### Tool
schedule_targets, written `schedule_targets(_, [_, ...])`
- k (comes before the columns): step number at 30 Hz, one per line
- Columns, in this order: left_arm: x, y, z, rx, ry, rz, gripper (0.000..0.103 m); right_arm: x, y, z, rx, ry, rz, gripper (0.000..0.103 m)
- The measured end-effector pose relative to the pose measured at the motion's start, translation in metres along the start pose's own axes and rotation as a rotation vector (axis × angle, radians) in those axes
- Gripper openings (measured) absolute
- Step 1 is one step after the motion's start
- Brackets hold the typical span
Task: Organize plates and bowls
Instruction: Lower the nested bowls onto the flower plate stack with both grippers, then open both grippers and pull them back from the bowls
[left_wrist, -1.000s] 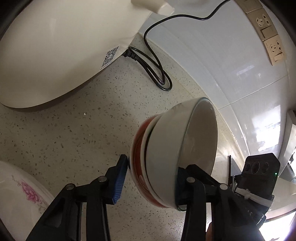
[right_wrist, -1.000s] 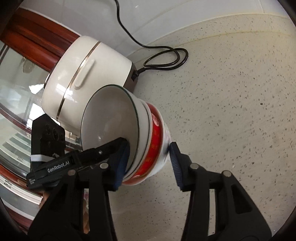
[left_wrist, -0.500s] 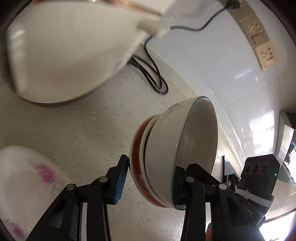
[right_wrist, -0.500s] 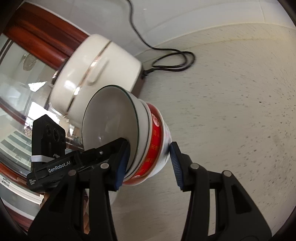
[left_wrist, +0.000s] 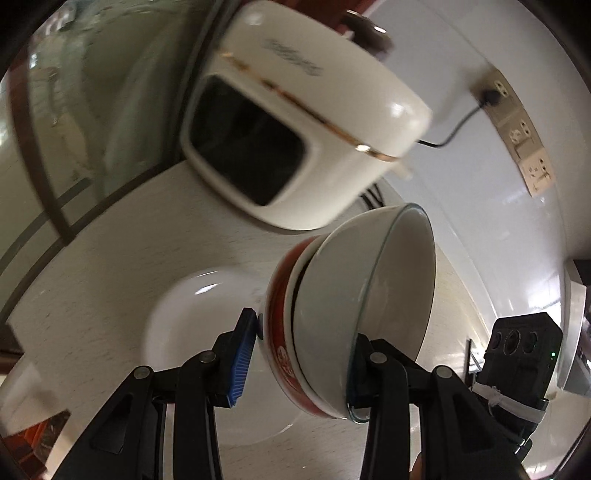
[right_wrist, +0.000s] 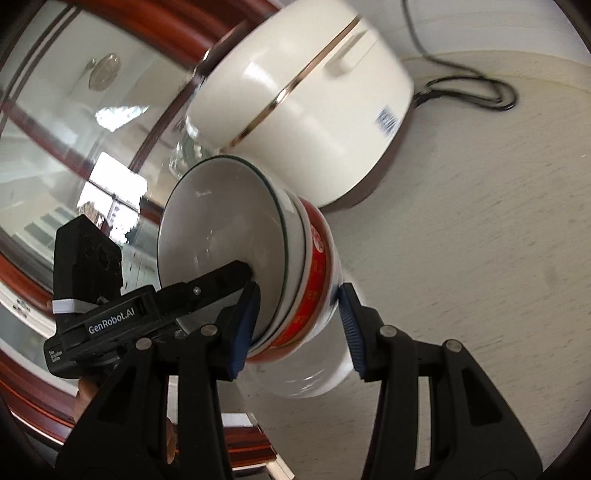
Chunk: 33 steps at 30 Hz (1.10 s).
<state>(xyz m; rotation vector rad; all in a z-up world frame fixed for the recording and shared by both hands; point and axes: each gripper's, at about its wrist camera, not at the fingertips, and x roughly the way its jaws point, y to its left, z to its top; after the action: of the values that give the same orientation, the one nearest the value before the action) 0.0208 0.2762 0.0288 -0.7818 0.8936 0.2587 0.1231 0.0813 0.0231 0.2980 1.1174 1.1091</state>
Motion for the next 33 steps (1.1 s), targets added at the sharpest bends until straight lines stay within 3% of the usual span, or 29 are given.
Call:
schedule_targets(8, [-0.002,0.031,-0.014,-0.051,0.007,0.038,0.041,0.037,0.01,-0.011,-0.037,0.086,-0.023,0.049])
schedule_targets(17, [0.002,0.033,-0.017,-0.043,0.026,0.033,0.041,0.04,0.006,-0.013,-0.042,0.107,-0.033,0.049])
schedule_targets(20, [-0.01,0.027,-0.016,0.015,-0.052,0.071,0.044,0.03,0.007,-0.012,-0.048,0.087,-0.032,0.052])
schedule_targets(22, [-0.026,0.024,-0.015,0.039,-0.104,0.074,0.053,0.024,0.013,-0.012,-0.081,0.066,-0.069,0.055])
schedule_targets(25, [-0.044,0.022,-0.007,0.06,-0.192,0.105,0.055,0.016,0.02,-0.01,-0.131,0.044,-0.114,0.059])
schedule_targets(30, [-0.037,0.027,-0.005,0.046,-0.166,0.11,0.055,0.004,0.026,-0.008,-0.165,0.009,-0.135,0.065])
schedule_targets(33, [-0.058,0.017,-0.019,0.089,-0.262,0.098,0.055,-0.006,0.035,-0.009,-0.204,-0.048,-0.143,0.065])
